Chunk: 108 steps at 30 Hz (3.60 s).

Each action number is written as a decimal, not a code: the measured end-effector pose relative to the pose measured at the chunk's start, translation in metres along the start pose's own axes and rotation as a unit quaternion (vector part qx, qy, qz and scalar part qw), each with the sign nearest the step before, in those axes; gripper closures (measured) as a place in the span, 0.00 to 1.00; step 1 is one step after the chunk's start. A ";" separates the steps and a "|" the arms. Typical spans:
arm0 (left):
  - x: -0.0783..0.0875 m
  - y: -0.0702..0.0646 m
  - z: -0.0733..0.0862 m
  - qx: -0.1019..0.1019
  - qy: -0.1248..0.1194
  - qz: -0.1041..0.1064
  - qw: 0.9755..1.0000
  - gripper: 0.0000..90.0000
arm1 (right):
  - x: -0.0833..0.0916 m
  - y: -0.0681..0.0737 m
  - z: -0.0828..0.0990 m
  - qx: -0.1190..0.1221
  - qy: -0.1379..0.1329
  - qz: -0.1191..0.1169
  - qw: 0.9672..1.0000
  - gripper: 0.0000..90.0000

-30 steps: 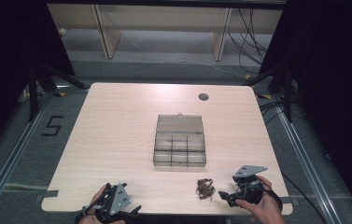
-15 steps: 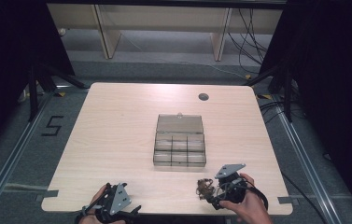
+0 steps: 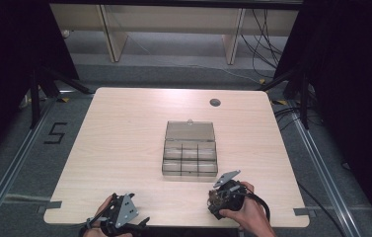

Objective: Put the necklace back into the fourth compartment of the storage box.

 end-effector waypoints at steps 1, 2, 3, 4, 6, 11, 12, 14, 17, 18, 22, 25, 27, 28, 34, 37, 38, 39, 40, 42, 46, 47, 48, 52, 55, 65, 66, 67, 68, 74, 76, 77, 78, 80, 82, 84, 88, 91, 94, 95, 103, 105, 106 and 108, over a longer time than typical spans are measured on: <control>-0.001 0.000 0.001 0.002 0.000 -0.002 1.000 0.17 | -0.003 0.000 -0.001 0.005 -0.004 -0.002 1.000 0.19; -0.001 -0.001 0.001 0.002 0.001 -0.004 1.000 0.17 | -0.005 0.000 -0.002 0.011 -0.001 -0.003 1.000 0.20; -0.001 -0.001 0.001 0.002 0.001 -0.002 1.000 0.17 | -0.005 0.000 -0.003 0.013 -0.003 0.001 1.000 0.22; -0.001 -0.001 0.000 -0.001 0.000 0.000 1.000 0.17 | -0.005 0.000 -0.003 0.019 0.001 0.004 1.000 0.27; 0.001 -0.002 -0.001 -0.002 -0.003 -0.001 1.000 0.17 | -0.004 -0.001 -0.004 0.030 -0.005 0.008 1.000 0.39; 0.000 -0.001 0.000 -0.002 0.000 -0.003 1.000 0.17 | 0.001 0.000 -0.004 0.040 -0.004 0.000 0.999 0.59; 0.000 -0.001 0.000 -0.004 0.000 0.000 1.000 0.17 | 0.000 -0.001 -0.005 0.050 -0.009 -0.003 0.999 0.63; 0.000 -0.002 0.000 -0.002 -0.001 -0.001 1.000 0.17 | 0.002 0.000 -0.005 0.053 -0.005 -0.001 0.999 0.64; -0.001 -0.002 0.000 0.000 0.000 -0.001 1.000 0.17 | 0.001 0.000 -0.006 0.058 -0.003 -0.005 0.998 0.65; -0.001 -0.002 0.000 0.001 0.000 -0.001 1.000 0.17 | 0.001 0.000 -0.006 0.060 -0.002 0.001 0.998 0.65; -0.001 -0.001 0.001 0.001 0.000 0.000 1.000 0.17 | 0.003 0.002 -0.007 0.071 0.008 0.001 0.997 0.65; -0.001 -0.001 0.000 0.001 0.000 -0.002 1.000 0.17 | 0.006 0.002 -0.007 0.072 0.007 -0.001 0.997 0.65; -0.001 -0.001 0.001 0.002 0.001 -0.002 1.000 0.17 | 0.009 0.002 -0.008 0.071 0.006 0.000 0.997 0.65; -0.001 -0.001 0.001 0.002 0.001 -0.002 1.000 0.17 | 0.012 0.003 -0.008 0.073 0.008 -0.003 0.997 0.65; -0.001 0.000 0.002 0.004 0.002 -0.002 1.000 0.17 | 0.021 0.004 -0.010 0.079 0.004 -0.007 0.997 0.65; 0.000 0.001 0.002 0.002 0.001 -0.004 1.000 0.17 | 0.022 0.003 -0.014 0.084 -0.001 -0.004 0.996 0.65; 0.000 0.001 0.002 0.005 0.000 -0.005 1.000 0.17 | 0.024 0.003 -0.016 0.090 0.001 -0.007 0.996 0.65; 0.000 0.001 0.002 0.004 0.000 -0.005 1.000 0.17 | 0.025 0.004 -0.018 0.092 0.003 -0.005 0.996 0.65; 0.000 0.001 0.001 0.004 0.000 -0.004 1.000 0.17 | 0.026 0.003 -0.021 0.101 0.003 -0.006 0.995 0.65; 0.000 0.001 0.002 0.005 0.000 0.002 1.000 0.17 | 0.029 0.003 -0.025 0.107 0.002 -0.004 0.994 0.65; 0.001 0.001 0.001 0.002 0.000 0.001 1.000 0.17 | 0.037 0.005 -0.035 0.112 0.008 -0.011 0.994 0.65; 0.001 0.001 0.001 0.003 0.000 0.000 1.000 0.17 | 0.039 0.005 -0.038 0.112 0.006 -0.011 0.994 0.65; 0.001 0.001 0.001 0.003 0.001 0.000 1.000 0.17 | 0.041 0.004 -0.041 0.118 0.003 -0.013 0.993 0.65; 0.001 0.001 0.001 0.003 0.000 0.002 1.000 0.17 | 0.048 0.004 -0.051 0.119 0.006 -0.020 0.993 0.65; 0.000 0.001 0.001 0.005 0.000 0.002 1.000 0.17 | 0.052 0.004 -0.058 0.121 0.006 -0.014 0.993 0.65; 0.001 0.001 0.001 0.003 0.000 0.002 1.000 0.17 | 0.062 0.007 -0.084 0.144 0.002 -0.030 0.989 0.65; 0.001 0.001 0.001 0.003 0.000 0.002 1.000 0.17 | 0.064 0.009 -0.086 0.140 0.003 -0.033 0.990 0.65; 0.001 0.001 0.001 0.004 0.000 0.002 1.000 0.17 | 0.064 0.009 -0.088 0.142 0.003 -0.036 0.989 0.65; 0.001 0.001 0.001 0.003 0.000 0.002 1.000 0.17 | 0.064 0.009 -0.091 0.149 0.002 -0.041 0.988 0.65; 0.001 0.001 0.001 0.004 0.000 0.002 1.000 0.17 | 0.067 0.010 -0.103 0.140 0.004 -0.049 0.989 0.65; 0.001 0.002 0.001 0.005 -0.001 0.001 1.000 0.17 | 0.067 0.009 -0.107 0.144 0.004 -0.049 0.988 0.65; 0.001 0.001 0.001 0.005 -0.001 0.001 1.000 0.17 | 0.067 0.009 -0.108 0.142 0.007 -0.048 0.989 0.65; 0.001 0.001 0.001 0.004 0.000 0.002 1.000 0.17 | 0.067 0.009 -0.109 0.144 0.007 -0.050 0.988 0.65; 0.001 0.001 0.001 0.005 0.000 0.001 1.000 0.17 | 0.067 0.009 -0.112 0.145 0.010 -0.050 0.988 0.65; 0.001 0.002 0.001 0.006 -0.001 0.001 1.000 0.17 | 0.067 0.009 -0.114 0.141 0.013 -0.048 0.989 0.65; 0.001 0.002 0.001 0.006 -0.001 0.001 1.000 0.17 | 0.067 0.009 -0.118 0.151 0.010 -0.048 0.987 0.65; 0.002 0.002 0.001 0.003 0.001 0.002 1.000 0.17 | 0.069 0.008 -0.126 0.146 0.008 -0.049 0.988 0.65; 0.002 0.002 0.001 0.003 0.000 0.001 1.000 0.17 | 0.069 0.008 -0.131 0.149 0.007 -0.047 0.988 0.65; 0.002 0.002 0.001 0.002 0.001 0.001 1.000 0.17 | 0.067 0.007 -0.141 0.152 0.009 -0.047 0.987 0.65; 0.001 0.002 0.001 0.004 0.001 0.001 1.000 0.17 | 0.066 0.006 -0.143 0.154 0.008 -0.047 0.987 0.65; 0.002 0.002 0.001 0.005 -0.004 0.001 1.000 0.17 | 0.054 0.004 -0.163 0.150 0.010 -0.044 0.988 0.65; 0.002 0.002 0.000 0.004 -0.004 0.003 1.000 0.17 | 0.050 0.003 -0.167 0.155 0.009 -0.046 0.987 0.65; 0.002 0.001 0.001 0.005 -0.003 0.003 1.000 0.17 | 0.048 0.003 -0.168 0.150 0.012 -0.045 0.988 0.65; 0.002 0.001 0.001 0.003 -0.002 0.003 1.000 0.17 | 0.043 0.003 -0.171 0.154 0.016 -0.047 0.987 0.65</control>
Point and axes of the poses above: each handheld gripper's, and its own axes: x roughly backward along the jaws, z roughly out of its underside, y roughly to its left, the point moved 3 cm from there along -x, roughly forward along the jaws, and after that the axes turned 1 degree about -y, right-handed, at the moved point
